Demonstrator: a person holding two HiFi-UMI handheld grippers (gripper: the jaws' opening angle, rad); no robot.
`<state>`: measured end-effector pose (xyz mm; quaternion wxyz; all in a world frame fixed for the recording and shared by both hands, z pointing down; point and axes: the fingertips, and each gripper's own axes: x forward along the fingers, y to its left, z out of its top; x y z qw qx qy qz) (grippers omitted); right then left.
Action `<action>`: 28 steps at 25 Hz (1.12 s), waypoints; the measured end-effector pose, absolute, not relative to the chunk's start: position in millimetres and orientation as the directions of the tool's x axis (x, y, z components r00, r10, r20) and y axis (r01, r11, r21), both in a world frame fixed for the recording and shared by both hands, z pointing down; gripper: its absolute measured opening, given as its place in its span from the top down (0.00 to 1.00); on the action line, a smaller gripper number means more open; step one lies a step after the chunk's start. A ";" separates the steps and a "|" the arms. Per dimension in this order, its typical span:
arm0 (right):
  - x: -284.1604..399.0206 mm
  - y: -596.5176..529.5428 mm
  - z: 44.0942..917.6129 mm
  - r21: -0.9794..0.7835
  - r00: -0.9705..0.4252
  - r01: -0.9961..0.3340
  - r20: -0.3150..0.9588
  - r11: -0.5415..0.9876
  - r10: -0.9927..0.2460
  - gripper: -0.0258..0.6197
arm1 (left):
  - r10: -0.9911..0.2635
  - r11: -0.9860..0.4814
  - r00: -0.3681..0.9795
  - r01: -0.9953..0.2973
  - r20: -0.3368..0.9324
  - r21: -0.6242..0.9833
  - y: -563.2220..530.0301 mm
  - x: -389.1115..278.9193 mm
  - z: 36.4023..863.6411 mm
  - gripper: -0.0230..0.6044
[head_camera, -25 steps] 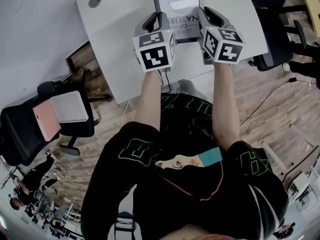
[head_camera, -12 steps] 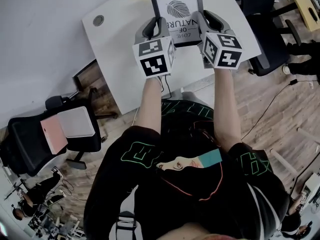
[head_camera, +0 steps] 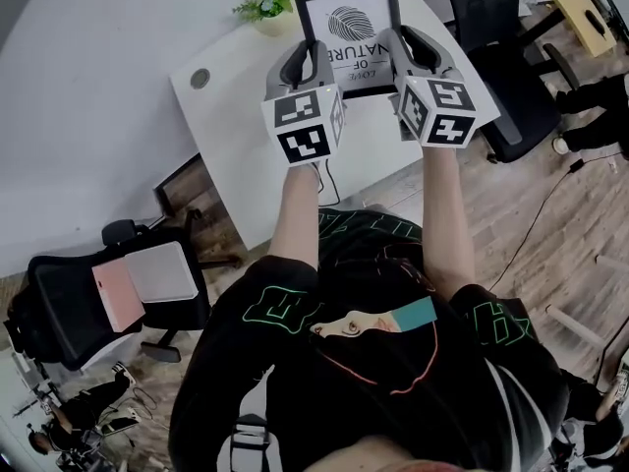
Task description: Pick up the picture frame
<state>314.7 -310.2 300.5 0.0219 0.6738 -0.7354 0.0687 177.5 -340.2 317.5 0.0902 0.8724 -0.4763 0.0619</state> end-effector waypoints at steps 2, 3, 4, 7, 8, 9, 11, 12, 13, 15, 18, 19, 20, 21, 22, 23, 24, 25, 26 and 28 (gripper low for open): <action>321.1 -305.4 287.0 -0.064 -0.081 -0.995 0.092 0.075 -0.992 0.85 | -0.820 -0.542 0.548 -0.836 0.164 0.085 -337.3 184.2 304.0 0.85; 324.6 -303.8 280.7 -0.061 -0.075 -0.996 0.075 0.071 -0.994 0.85 | -0.819 -0.549 0.554 -0.832 0.148 0.076 -336.7 187.8 297.3 0.85; 327.7 -302.8 275.2 -0.058 -0.070 -0.996 0.061 0.067 -0.996 0.85 | -0.818 -0.555 0.559 -0.829 0.133 0.068 -336.4 191.1 291.2 0.84; 334.1 -300.7 263.3 -0.053 -0.063 -0.997 0.032 0.062 -0.997 0.85 | -0.816 -0.566 0.568 -0.823 0.108 0.048 -335.7 197.8 278.2 0.84; 335.3 -299.7 260.9 -0.053 -0.062 -0.997 0.027 0.061 -0.998 0.85 | -0.815 -0.568 0.569 -0.822 0.104 0.044 -335.3 199.2 275.7 0.84; 336.3 -298.8 259.2 -0.054 -0.061 -0.997 0.022 0.059 -0.998 0.85 | -0.814 -0.570 0.571 -0.820 0.102 0.042 -334.9 200.2 273.9 0.84; 337.9 -297.3 256.9 -0.053 -0.057 -0.997 0.017 0.056 -0.998 0.85 | -0.812 -0.575 0.576 -0.817 0.098 0.038 -334.3 201.9 271.3 0.84; 338.6 -296.5 256.1 -0.053 -0.056 -0.997 0.015 0.055 -0.998 0.85 | -0.810 -0.578 0.578 -0.815 0.096 0.036 -333.8 202.7 270.3 0.84; 339.5 -295.4 255.4 -0.053 -0.054 -0.997 0.012 0.053 -0.998 0.85 | -0.809 -0.580 0.580 -0.814 0.094 0.035 -333.0 203.7 269.6 0.84; 342.5 -292.4 254.3 -0.055 -0.047 -0.997 0.009 0.047 -0.999 0.85 | -0.805 -0.586 0.586 -0.810 0.092 0.031 -330.6 206.8 268.3 0.84; 348.5 -288.7 253.5 -0.059 -0.036 -0.998 0.006 0.036 -0.999 0.85 | -0.798 -0.597 0.596 -0.802 0.090 0.023 -328.1 213.2 266.6 0.84; 350.1 -288.1 253.4 -0.060 -0.034 -0.998 0.005 0.034 -0.999 0.85 | -0.796 -0.599 0.598 -0.800 0.090 0.021 -327.9 214.8 266.3 0.84; 351.4 -287.7 253.4 -0.061 -0.033 -0.998 0.004 0.033 -0.999 0.85 | -0.795 -0.601 0.600 -0.799 0.091 0.020 -327.6 216.1 266.3 0.84; 352.5 -287.3 253.6 -0.061 -0.032 -0.998 0.004 0.032 -0.999 0.85 | -0.793 -0.603 0.602 -0.797 0.091 0.019 -327.3 217.3 266.5 0.84; 353.5 -286.8 254.0 -0.062 -0.031 -0.998 0.003 0.031 -1.000 0.85 | -0.792 -0.605 0.604 -0.796 0.091 0.017 -326.9 218.3 266.8 0.84; 354.2 -286.1 254.4 -0.064 -0.030 -0.998 0.003 0.030 -1.000 0.85 | -0.790 -0.607 0.606 -0.795 0.092 0.015 -326.3 219.1 267.1 0.84; 354.7 -285.5 254.8 -0.065 -0.030 -0.997 0.003 0.030 -1.000 0.85 | -0.789 -0.609 0.607 -0.793 0.092 0.012 -325.7 219.7 267.3 0.84; 355.1 -284.9 255.0 -0.065 -0.030 -0.997 0.003 0.030 -1.000 0.85 | -0.789 -0.609 0.607 -0.793 0.093 0.009 -325.3 220.1 267.5 0.84; 355.5 -284.5 255.0 -0.065 -0.030 -0.997 0.003 0.030 -1.000 0.85 | -0.789 -0.610 0.607 -0.793 0.094 0.005 -325.1 220.5 267.7 0.84; 356.8 -284.3 255.0 -0.065 -0.030 -0.997 0.005 0.030 -1.000 0.85 | -0.789 -0.610 0.607 -0.793 0.096 0.001 -324.7 221.8 268.2 0.84</action>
